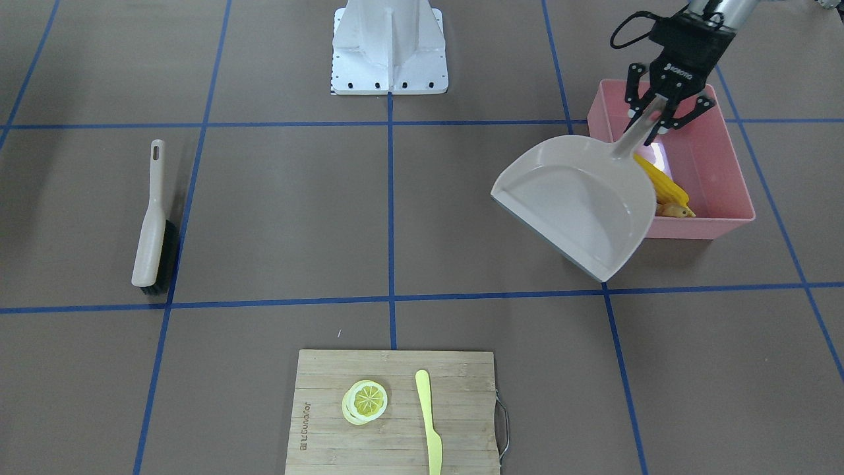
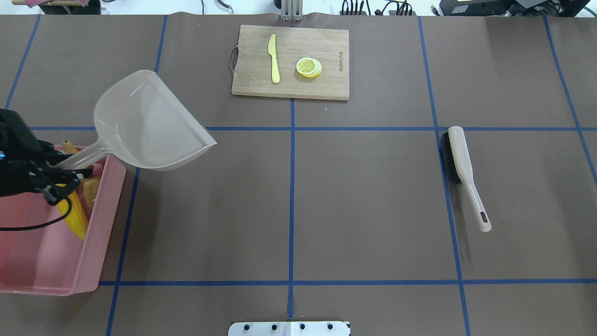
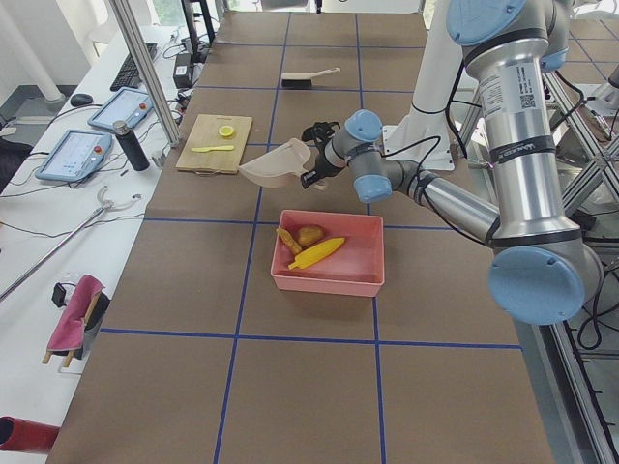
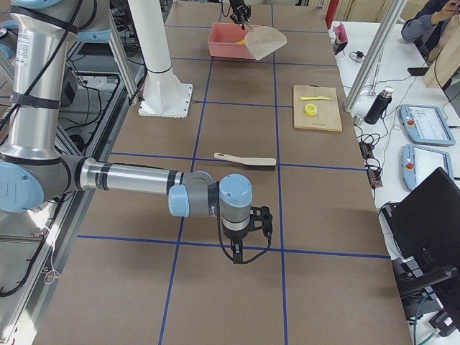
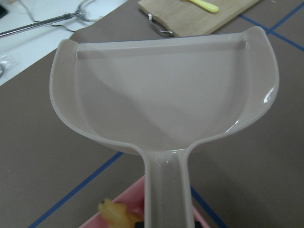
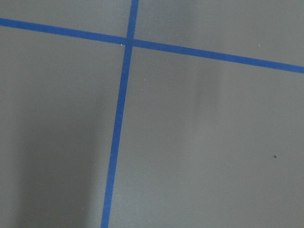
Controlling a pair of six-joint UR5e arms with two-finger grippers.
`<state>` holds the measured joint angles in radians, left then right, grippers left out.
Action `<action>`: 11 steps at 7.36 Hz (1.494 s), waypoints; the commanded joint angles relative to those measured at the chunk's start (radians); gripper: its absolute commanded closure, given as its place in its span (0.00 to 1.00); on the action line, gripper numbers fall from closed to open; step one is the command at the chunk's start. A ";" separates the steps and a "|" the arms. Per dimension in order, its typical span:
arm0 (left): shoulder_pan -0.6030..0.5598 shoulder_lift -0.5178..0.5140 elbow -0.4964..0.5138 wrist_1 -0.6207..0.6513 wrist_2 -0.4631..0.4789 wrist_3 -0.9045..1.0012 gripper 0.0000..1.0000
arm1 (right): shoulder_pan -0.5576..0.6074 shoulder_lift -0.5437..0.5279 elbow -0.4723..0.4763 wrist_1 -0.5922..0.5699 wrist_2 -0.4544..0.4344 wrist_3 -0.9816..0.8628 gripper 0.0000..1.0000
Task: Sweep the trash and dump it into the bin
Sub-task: 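Lower the empty dustpan onto the table beside the bin with the left gripper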
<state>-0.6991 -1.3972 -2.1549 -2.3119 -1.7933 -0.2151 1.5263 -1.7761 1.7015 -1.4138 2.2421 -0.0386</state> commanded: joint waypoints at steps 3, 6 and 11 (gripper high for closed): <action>0.075 -0.204 0.248 -0.053 -0.099 0.484 1.00 | 0.000 0.000 -0.008 0.001 -0.006 0.002 0.00; 0.041 -0.250 0.300 -0.058 -0.162 0.560 1.00 | 0.000 0.000 -0.008 0.001 -0.007 0.003 0.00; -0.033 -0.376 0.454 -0.057 -0.259 0.562 1.00 | 0.000 0.000 -0.013 0.001 -0.009 0.003 0.00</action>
<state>-0.7183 -1.7518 -1.7307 -2.3677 -2.0288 0.3451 1.5263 -1.7763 1.6908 -1.4128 2.2347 -0.0353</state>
